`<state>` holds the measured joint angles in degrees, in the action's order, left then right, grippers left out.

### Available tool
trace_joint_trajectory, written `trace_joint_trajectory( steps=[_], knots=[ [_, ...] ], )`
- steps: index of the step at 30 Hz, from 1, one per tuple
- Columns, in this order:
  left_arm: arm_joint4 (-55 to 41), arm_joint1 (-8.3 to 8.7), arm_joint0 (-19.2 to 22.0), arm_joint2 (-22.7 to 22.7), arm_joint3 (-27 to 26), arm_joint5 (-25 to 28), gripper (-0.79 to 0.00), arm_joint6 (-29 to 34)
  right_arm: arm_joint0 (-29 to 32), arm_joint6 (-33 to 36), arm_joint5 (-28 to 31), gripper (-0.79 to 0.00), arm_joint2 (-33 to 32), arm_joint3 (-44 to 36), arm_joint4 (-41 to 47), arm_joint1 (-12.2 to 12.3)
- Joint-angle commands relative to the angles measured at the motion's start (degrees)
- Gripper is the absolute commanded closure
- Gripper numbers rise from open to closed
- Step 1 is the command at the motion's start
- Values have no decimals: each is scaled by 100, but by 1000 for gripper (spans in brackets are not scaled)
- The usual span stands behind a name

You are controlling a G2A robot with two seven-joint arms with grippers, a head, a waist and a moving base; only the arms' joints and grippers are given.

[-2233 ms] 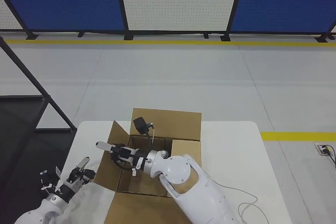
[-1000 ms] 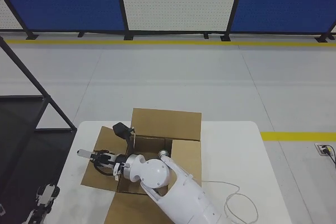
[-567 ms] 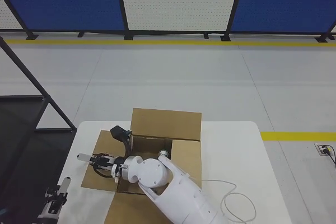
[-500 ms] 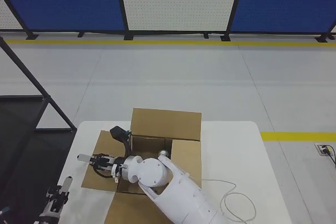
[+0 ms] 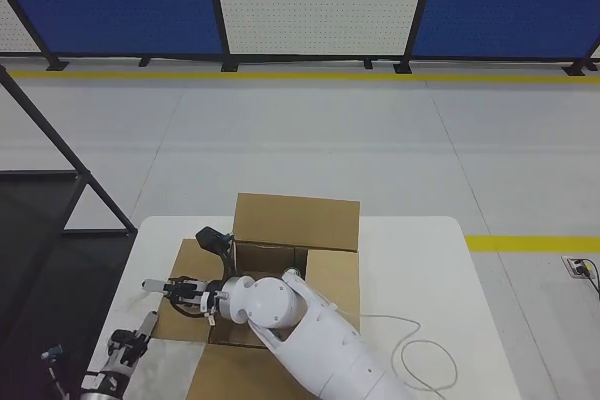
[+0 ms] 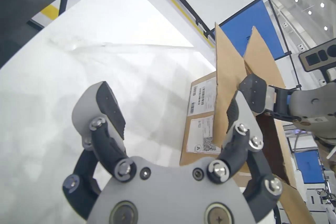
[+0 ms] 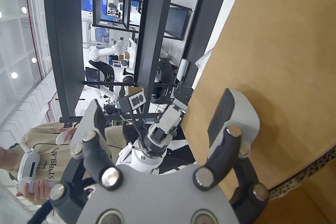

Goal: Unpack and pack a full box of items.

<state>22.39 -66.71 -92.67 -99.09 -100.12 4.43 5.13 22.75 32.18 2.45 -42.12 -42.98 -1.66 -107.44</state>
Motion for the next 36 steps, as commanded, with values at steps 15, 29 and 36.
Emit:
trace_joint_trajectory(
  steps=[15, 29, 36],
  knots=[
    [484, 8, 262, 234, 381, -100, -785, 569, 374, 423, 1012, -785, -592, -711, 50, 190],
    [866, 12, 402, 399, 454, -176, -785, 863, 2041, 1758, 1278, -785, -2154, -3345, 190, 860],
    [615, 22, 84, -15, -4, -73, -785, 659, 2396, 1773, 1111, -785, -2469, -3751, 148, 1005]
  ],
)
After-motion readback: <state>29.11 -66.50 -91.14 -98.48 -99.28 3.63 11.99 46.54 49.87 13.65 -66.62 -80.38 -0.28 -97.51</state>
